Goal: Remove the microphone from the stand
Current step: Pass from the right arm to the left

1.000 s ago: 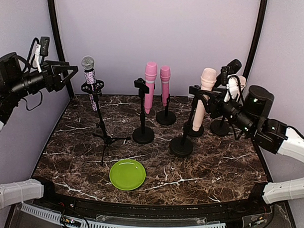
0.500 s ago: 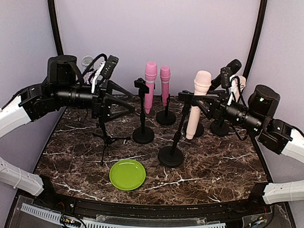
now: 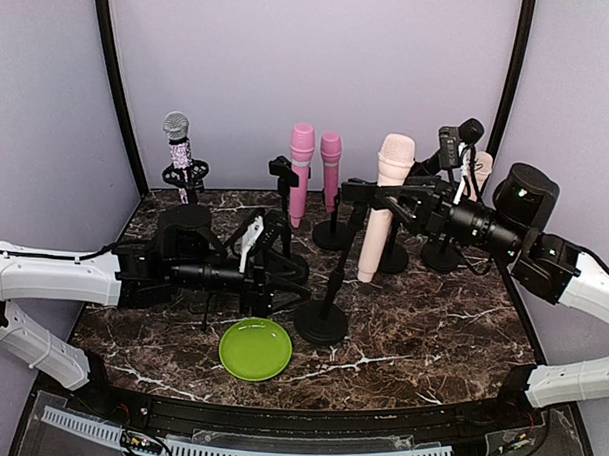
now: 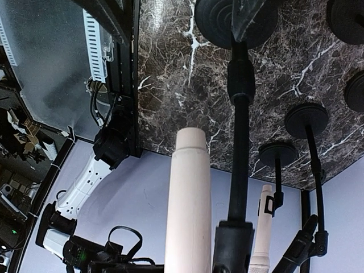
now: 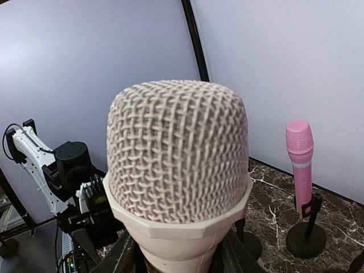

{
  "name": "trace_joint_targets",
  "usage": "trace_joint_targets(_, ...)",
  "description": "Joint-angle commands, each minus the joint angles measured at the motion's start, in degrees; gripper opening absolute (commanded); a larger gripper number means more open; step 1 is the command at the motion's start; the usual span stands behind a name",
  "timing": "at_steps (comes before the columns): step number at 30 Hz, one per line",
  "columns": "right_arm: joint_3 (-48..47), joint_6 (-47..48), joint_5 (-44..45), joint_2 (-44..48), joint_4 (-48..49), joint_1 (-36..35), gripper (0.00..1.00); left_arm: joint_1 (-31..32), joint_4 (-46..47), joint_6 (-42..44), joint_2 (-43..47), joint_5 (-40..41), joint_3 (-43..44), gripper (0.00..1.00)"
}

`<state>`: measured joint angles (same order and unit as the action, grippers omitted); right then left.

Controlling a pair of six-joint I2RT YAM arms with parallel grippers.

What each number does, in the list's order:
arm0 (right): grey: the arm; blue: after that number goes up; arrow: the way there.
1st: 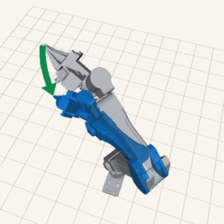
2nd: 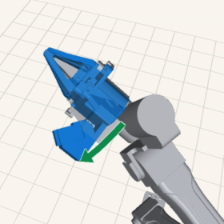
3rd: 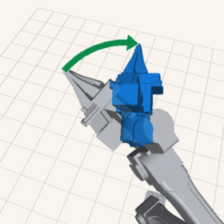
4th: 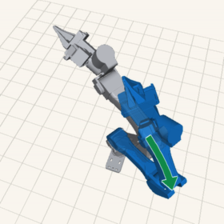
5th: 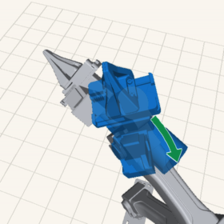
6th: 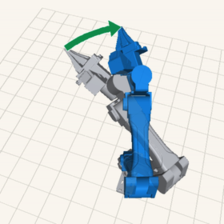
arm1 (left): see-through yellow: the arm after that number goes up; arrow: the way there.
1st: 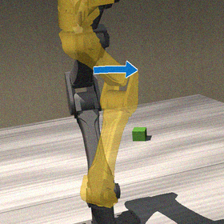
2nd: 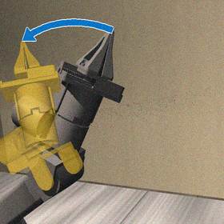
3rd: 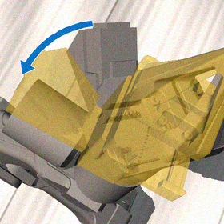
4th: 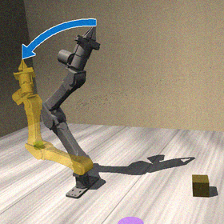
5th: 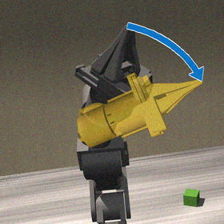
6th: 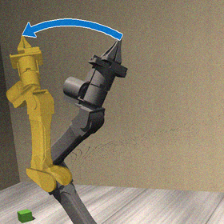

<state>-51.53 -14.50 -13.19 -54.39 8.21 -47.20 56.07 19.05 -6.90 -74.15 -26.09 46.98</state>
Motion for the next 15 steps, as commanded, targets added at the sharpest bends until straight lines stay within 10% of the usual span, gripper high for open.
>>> trace_joint_targets(1,-5.3,-3.3,-3.9,-1.3,13.9,0.4,0.06,1.0,12.8,-1.0,-0.6,4.8,-3.1,0.62)
trace_joint_targets(15,-8.8,-5.7,-7.5,-4.9,16.7,0.4,0.07,1.1,16.6,1.6,-8.1,14.7,-6.4,0.67)
